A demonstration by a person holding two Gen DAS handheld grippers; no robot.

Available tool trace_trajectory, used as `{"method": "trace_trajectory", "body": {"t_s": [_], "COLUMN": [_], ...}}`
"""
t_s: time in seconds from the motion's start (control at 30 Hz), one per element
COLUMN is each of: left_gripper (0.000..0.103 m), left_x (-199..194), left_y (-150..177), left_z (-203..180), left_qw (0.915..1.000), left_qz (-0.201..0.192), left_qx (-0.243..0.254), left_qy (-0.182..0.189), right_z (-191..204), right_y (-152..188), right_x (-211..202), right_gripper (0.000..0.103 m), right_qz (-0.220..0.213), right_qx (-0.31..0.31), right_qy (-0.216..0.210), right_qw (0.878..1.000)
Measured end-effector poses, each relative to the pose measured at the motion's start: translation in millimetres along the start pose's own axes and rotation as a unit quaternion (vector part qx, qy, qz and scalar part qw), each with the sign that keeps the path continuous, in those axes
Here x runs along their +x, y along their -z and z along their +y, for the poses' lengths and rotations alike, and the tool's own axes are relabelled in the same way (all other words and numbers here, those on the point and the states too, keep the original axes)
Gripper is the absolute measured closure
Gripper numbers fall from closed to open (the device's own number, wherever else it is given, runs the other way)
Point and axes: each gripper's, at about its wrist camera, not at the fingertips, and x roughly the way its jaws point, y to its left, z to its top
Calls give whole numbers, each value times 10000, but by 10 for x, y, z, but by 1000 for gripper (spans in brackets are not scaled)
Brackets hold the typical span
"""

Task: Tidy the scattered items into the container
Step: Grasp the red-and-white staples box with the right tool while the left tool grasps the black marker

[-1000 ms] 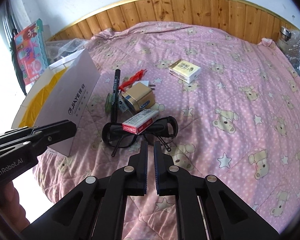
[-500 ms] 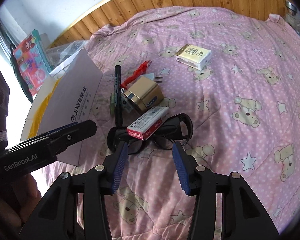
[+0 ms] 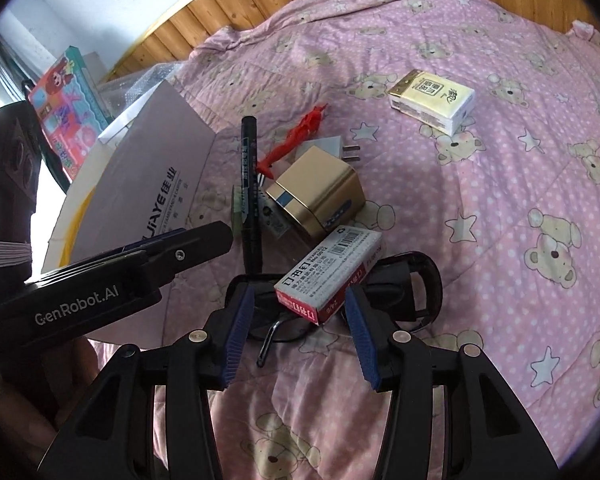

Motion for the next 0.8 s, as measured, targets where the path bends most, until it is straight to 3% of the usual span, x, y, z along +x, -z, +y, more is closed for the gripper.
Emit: {"method": "trace_trajectory", "body": {"t_s": [0.2,0.33,0.37,0.4,0.47,0.53,0.63,0.67,0.73,0.8], "left_gripper": [53,53,55,65,72,78,78,78,75,71], "left_x": [234,423,457,471,455,385,326,336,392,445], "left_y": [-115,-152,-153,-157,-168,-183,-188,-184,-177,-168], "left_z": [27,27,42,63,106,146,222,239,259,268], "left_qw": [9997,9996,9996,9996,9998,9999,9996,9996,9994,9992], "left_qz": [203,265,285,262,172,70,49,74,173,259], "left_qx": [-6,-11,-23,-49,-100,-131,-246,-264,-290,-299], "left_qy": [113,-13,-10,-44,-25,0,85,88,111,97], "right_z": [-108,-134,-147,-165,-192,-195,-194,-195,-167,-116], "right_y": [-95,-137,-146,-151,-161,-172,-185,-188,-201,-216], "right_x": [121,156,156,152,113,100,137,160,214,271], "right_gripper": [55,68,73,74,86,90,84,69,53,48], "right_qz": [-15,21,35,44,-2,6,79,109,171,213], "right_qx": [-15,-158,-159,-142,-109,-129,-135,-115,-93,-101], "right_qy": [94,197,214,180,142,34,-73,-101,-76,20], "right_qw": [10000,9997,9996,9997,9998,9999,9999,9998,9998,9997]}}
